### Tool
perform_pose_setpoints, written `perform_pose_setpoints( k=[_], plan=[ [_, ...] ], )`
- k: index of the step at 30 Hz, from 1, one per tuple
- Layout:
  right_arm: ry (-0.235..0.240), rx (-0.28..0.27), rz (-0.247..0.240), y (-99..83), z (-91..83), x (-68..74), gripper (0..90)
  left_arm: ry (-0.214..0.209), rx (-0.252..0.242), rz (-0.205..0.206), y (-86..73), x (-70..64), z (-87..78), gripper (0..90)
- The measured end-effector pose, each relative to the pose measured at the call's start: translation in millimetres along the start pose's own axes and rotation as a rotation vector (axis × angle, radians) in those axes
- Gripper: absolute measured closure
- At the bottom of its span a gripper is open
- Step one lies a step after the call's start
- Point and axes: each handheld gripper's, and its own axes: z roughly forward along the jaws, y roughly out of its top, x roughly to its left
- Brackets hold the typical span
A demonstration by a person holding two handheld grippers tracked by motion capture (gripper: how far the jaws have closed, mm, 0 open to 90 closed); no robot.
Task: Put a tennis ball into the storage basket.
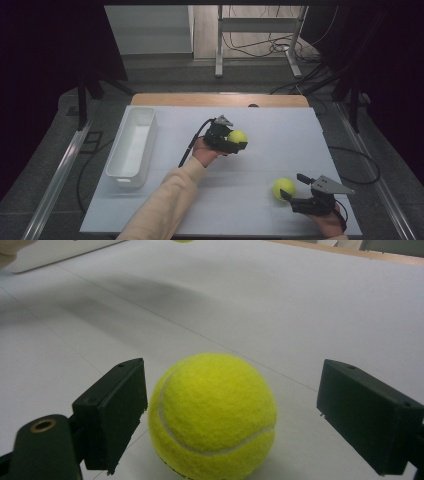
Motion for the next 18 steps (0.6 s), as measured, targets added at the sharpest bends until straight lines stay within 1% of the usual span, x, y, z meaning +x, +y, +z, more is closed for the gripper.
perform_pose_setpoints(
  k=[18],
  plan=[
    [-0.004, 0.000, 0.002, 0.0, -0.1, -0.2, 13.2, 0.029, -0.031, 0.002, 1.5, 5.8, -23.3, 26.2]
  ],
)
